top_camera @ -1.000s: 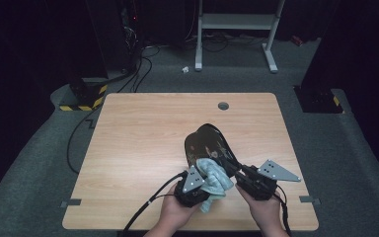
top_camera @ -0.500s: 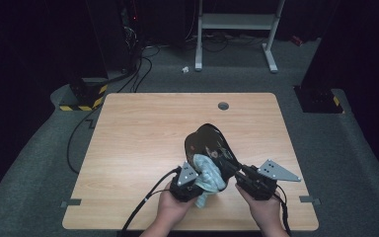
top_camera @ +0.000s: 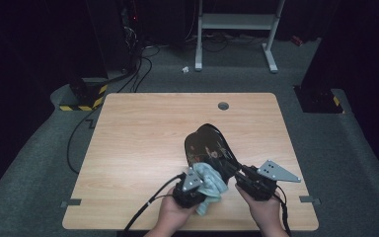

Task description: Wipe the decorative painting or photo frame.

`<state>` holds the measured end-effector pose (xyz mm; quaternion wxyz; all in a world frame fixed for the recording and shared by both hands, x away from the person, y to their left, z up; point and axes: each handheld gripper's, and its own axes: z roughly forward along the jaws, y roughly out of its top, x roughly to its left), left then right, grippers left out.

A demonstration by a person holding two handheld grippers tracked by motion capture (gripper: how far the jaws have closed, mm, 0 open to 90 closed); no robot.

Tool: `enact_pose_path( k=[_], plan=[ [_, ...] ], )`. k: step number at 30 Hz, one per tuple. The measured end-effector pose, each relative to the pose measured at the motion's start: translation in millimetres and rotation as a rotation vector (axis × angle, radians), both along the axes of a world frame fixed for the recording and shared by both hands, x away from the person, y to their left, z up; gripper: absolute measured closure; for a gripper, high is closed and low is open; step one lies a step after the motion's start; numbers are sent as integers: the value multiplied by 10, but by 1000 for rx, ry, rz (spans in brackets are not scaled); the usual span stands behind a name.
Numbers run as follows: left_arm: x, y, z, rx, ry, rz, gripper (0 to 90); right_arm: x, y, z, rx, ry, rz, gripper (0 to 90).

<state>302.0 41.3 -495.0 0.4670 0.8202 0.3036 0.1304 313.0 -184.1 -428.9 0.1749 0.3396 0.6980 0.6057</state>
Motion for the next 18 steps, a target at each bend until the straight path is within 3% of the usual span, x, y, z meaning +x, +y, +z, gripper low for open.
enact_pose_path(
  k=[4, 9, 18],
  plan=[
    [-22, -38, -33, 2, 7, -10, 694, 0, 1, 1, 0, 0, 3, 775],
    [136, 114, -134, 18, 32, 46, 692, 4, -1, 0, 1, 1, 1, 775],
    [463, 492, -268, 43, 94, 254, 692, -3, 8, 0, -3, -3, 1, 775]
  ],
)
